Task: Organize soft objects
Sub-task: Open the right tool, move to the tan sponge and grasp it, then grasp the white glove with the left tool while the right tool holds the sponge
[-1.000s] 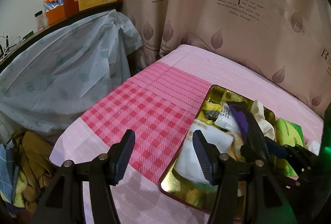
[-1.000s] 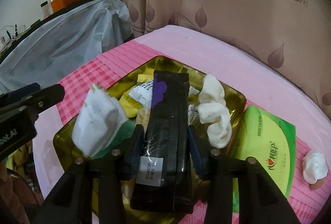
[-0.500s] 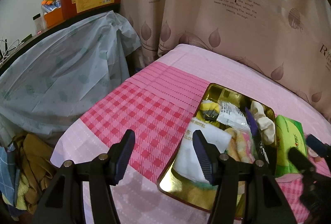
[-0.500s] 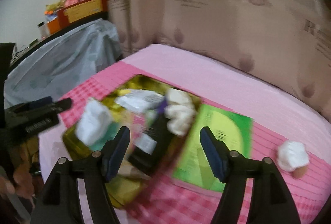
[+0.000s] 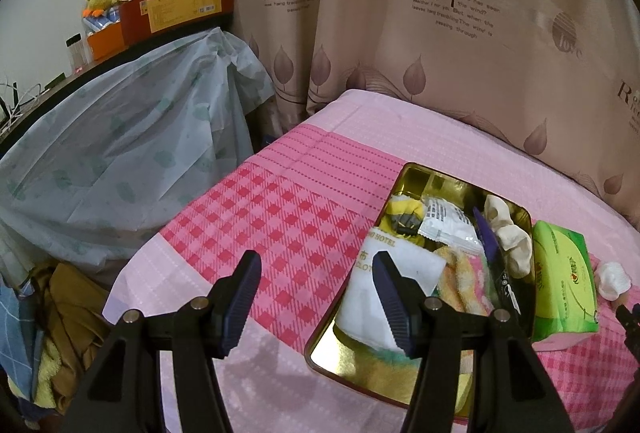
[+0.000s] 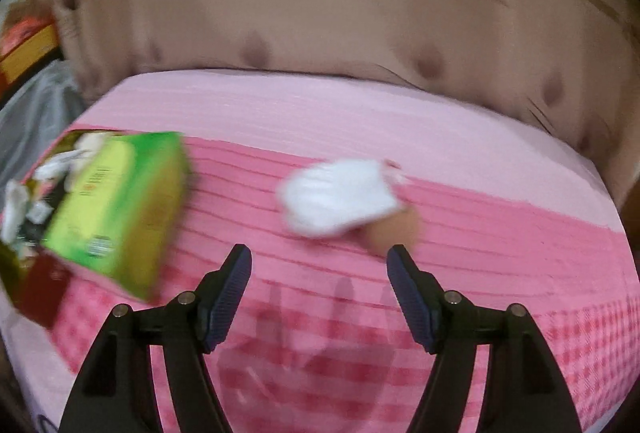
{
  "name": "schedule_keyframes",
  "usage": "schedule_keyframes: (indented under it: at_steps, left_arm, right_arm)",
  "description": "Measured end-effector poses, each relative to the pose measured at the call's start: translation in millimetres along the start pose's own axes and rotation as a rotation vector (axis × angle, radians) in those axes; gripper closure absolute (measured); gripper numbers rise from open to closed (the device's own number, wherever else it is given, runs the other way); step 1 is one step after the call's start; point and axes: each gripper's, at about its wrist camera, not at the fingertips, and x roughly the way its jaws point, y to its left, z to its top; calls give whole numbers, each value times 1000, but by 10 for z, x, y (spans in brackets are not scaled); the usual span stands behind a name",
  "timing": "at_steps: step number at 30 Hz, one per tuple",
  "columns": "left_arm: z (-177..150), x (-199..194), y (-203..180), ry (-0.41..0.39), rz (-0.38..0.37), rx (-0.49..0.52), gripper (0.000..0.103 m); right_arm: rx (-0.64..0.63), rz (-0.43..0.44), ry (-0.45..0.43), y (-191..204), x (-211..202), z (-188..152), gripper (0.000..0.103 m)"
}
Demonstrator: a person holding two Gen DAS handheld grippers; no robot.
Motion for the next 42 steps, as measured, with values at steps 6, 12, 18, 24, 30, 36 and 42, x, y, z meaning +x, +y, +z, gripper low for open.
schedule_keyframes:
  at_steps: [6,12,18,24,30,36,42]
  left_arm:
    - [-7,-11,-19,-4,2,21,44]
    - [-15,14,-66,-4,8,56,44]
    - [-35,53,-154,-3,9,101,44]
    - [-58,68,-243,-11,7,150,44]
    - [-76,58,-278,-16,-9,169,44]
    - [-98,35,-335,-25,-25,192,44]
    - [-142,-54,-475,-50,-47,233,44]
  right_arm:
    - [50,-22,29,-367,280,-42,39]
    - [38,-20,50,-391,565,26,43]
    - [20,-12,62,-387,695,126,56]
    - [33,-1,56,-445,615,75,61]
    - [53,24,39,-523,389,-90,63]
    - [60,22,18,-599,208,-226,64]
    - [65,10,-18,-765,26,-278,64]
